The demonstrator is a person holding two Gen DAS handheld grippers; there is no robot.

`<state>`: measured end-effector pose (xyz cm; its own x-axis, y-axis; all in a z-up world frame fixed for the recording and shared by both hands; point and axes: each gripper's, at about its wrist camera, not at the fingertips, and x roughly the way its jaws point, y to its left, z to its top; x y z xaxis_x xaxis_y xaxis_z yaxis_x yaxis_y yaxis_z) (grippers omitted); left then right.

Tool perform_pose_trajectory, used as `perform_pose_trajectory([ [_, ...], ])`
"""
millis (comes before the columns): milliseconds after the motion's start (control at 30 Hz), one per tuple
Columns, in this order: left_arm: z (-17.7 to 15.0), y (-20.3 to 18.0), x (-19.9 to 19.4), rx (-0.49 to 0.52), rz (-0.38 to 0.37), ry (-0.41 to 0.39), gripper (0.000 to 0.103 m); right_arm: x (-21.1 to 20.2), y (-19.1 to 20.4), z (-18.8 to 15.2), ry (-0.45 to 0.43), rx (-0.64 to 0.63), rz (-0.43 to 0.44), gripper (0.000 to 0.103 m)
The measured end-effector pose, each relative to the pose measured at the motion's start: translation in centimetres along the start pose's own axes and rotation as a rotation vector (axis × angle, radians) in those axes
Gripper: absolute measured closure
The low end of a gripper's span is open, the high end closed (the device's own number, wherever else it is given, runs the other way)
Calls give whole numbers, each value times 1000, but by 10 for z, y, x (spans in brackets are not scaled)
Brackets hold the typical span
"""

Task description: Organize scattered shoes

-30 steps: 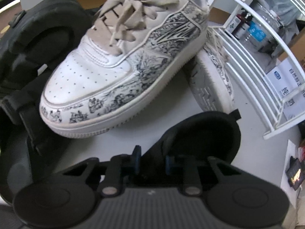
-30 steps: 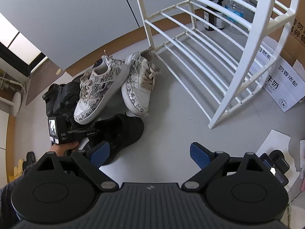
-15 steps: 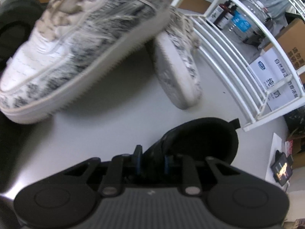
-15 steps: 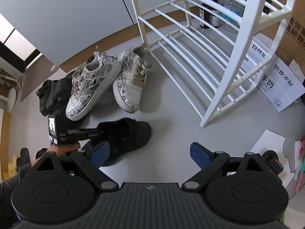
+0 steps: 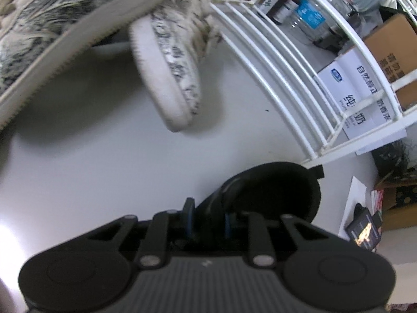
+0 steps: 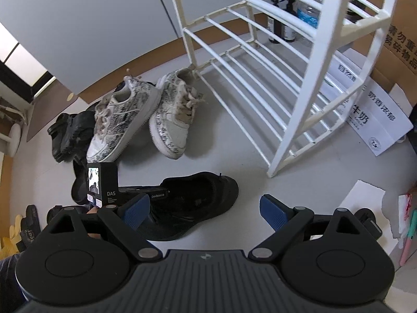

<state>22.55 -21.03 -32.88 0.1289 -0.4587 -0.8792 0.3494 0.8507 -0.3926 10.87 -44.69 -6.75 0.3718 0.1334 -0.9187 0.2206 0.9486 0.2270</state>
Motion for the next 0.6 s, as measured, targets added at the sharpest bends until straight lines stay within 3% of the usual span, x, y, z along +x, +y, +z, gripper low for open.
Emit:
perform_pose_trajectory([
  [167, 0, -13, 8, -7, -17, 6, 80, 11, -13, -1, 52, 18, -61, 8],
  [600, -14, -55, 21, -9, -3, 39, 77, 24, -11, -7, 96, 2, -70, 8],
])
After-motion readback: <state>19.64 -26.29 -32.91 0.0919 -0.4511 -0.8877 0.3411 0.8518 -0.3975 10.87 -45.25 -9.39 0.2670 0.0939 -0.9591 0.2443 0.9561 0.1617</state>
